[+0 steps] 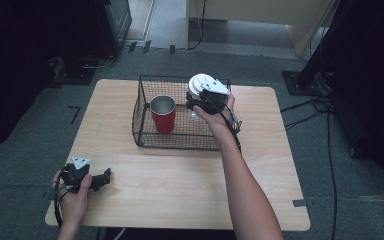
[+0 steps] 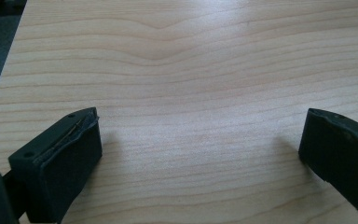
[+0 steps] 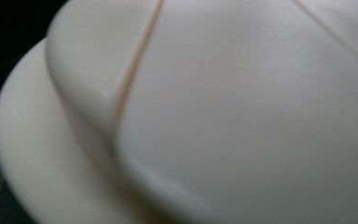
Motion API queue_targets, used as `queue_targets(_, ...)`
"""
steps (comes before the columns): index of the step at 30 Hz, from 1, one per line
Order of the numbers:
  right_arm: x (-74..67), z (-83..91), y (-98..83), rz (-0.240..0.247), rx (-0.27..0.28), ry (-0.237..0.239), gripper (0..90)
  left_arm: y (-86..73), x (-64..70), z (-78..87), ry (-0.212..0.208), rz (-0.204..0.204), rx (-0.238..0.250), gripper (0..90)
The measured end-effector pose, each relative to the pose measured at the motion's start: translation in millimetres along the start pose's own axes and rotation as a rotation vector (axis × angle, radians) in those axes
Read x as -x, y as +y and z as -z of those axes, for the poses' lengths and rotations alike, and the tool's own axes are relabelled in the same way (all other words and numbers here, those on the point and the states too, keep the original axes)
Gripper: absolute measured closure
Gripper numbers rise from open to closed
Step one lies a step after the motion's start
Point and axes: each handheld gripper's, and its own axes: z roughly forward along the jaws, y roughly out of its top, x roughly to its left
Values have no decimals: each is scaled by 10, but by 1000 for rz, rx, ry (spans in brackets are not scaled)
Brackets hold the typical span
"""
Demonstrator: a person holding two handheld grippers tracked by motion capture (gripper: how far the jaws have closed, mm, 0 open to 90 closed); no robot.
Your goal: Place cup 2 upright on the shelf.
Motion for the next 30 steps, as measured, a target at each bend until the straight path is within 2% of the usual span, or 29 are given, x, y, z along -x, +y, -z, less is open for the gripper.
queue_targets(4, 30, -118, -57, 2, -42, -15, 159, 0, 0, 0, 0, 0, 0, 0)
queue_targets(9, 79, -221, -115, -27, -79, -20, 159, 0, 1, -1, 0, 1, 1, 0)
queue_targets(22, 110, -408, -233, -9, -166, -9, 159, 0, 0, 0, 0, 0, 1, 0)
queue_targets(23, 113, -431, -255, -7, -192, -6, 159, 0, 0, 0, -1, 0, 1, 0)
queue_targets(27, 136, -449, -262, -48, -200, 4, 158, 0, 2, -2, -4, -2, 2, 0)
queue_targets(30, 143, -446, -263, -51, -205, 4, 157, 0, 2, -1, -4, -2, 2, 0)
